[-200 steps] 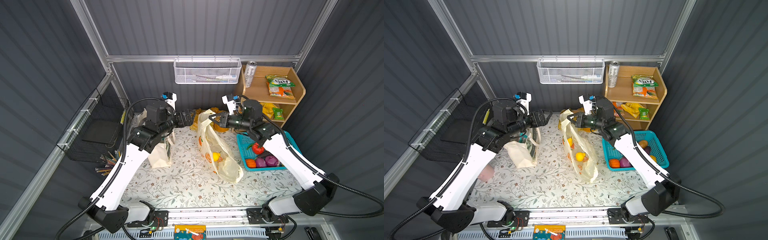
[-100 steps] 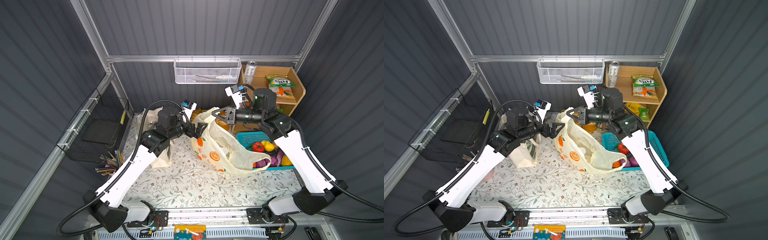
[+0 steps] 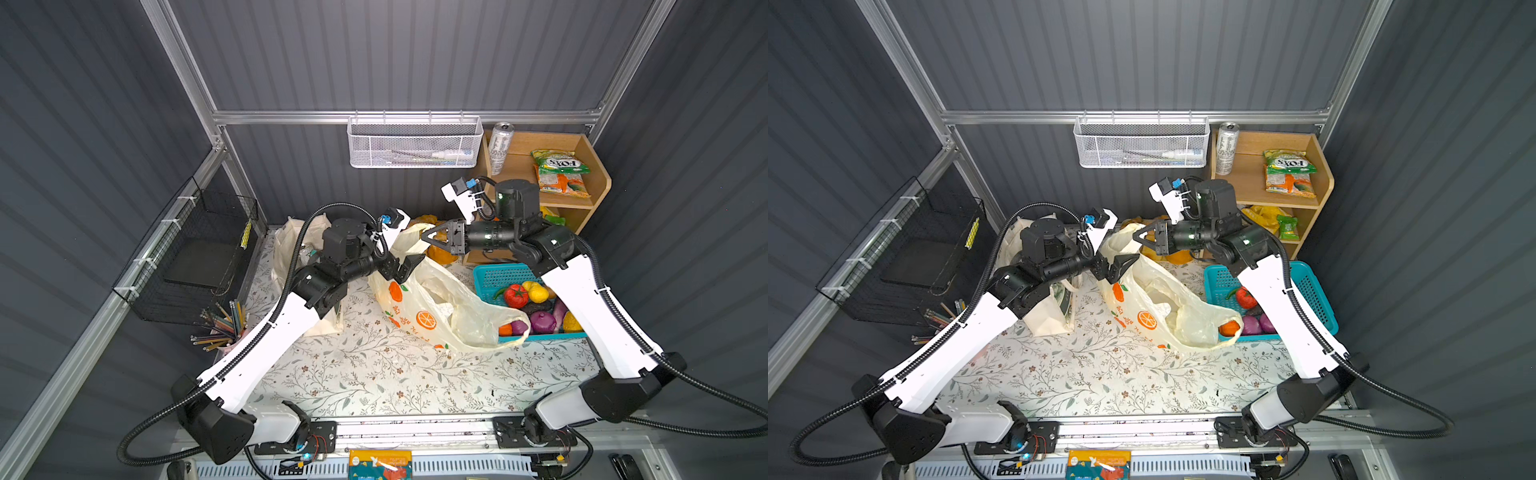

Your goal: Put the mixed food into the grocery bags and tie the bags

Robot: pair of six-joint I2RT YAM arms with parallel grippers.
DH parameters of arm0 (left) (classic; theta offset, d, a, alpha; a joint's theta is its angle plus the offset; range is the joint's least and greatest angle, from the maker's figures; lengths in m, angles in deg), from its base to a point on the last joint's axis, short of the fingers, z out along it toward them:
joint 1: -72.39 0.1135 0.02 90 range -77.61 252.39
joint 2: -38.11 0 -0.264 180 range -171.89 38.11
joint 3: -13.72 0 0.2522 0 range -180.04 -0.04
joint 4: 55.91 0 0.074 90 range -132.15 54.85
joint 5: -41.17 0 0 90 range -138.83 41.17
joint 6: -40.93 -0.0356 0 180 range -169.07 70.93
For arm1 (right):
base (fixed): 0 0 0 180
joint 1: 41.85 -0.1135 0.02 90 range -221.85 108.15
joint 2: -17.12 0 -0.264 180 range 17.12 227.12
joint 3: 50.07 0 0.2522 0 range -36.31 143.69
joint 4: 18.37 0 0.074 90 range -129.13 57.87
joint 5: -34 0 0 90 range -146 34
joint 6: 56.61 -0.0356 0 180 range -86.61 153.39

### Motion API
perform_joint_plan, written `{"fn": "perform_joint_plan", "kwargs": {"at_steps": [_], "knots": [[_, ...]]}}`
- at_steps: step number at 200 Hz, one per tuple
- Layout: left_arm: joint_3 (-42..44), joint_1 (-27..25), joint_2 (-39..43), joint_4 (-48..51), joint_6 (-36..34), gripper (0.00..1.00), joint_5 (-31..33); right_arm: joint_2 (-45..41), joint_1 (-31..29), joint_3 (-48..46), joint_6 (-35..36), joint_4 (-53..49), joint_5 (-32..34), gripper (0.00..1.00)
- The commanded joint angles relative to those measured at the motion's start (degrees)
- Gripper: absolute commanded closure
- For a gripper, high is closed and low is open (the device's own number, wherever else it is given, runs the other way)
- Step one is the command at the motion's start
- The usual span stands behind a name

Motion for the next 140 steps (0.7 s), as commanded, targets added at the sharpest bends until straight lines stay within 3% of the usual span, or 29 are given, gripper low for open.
{"fn": "perform_joint_plan", "kwargs": {"at_steps": [1, 26, 56, 73, 95, 127, 140], "knots": [[-2.1, -0.4, -2.4, -2.5, -2.6, 0.0, -2.3, -0.7, -0.2, 0.4, 1.2, -0.7, -2.1, 1.0], [-2.5, -0.4, -5.7, -6.8, -2.2, 0.03, -4.1, -1.6, -0.2, 0.0, 1.2, -0.2, -1.5, 1.0], [4.0, -0.4, -7.3, -14.9, 4.0, 0.25, -7.9, -2.4, -0.1, -0.8, 0.5, 1.5, -2.2, 1.0], [8.8, -0.4, -6.7, -21.6, 9.1, 0.33, -7.7, -2.7, 0.3, -1.8, -0.5, 3.0, -2.9, 1.0], [12.3, -0.5, -5.8, -25.1, 12.2, 0.54, -6.3, -3.4, 1.1, -4.2, -3.1, 6.6, -4.4, 1.0], [13.1, -0.7, -5.2, -26.7, 14.3, 0.94, -5.6, -3.5, 1.8, -5.9, -5.4, 9.6, -6.2, 1.0], [13.0, -0.8, -5.1, -26.2, 14.6, 1.0, -3.6, -3.6, 1.9, -6.2, -5.8, 10.1, -6.1, 1.0]]}}
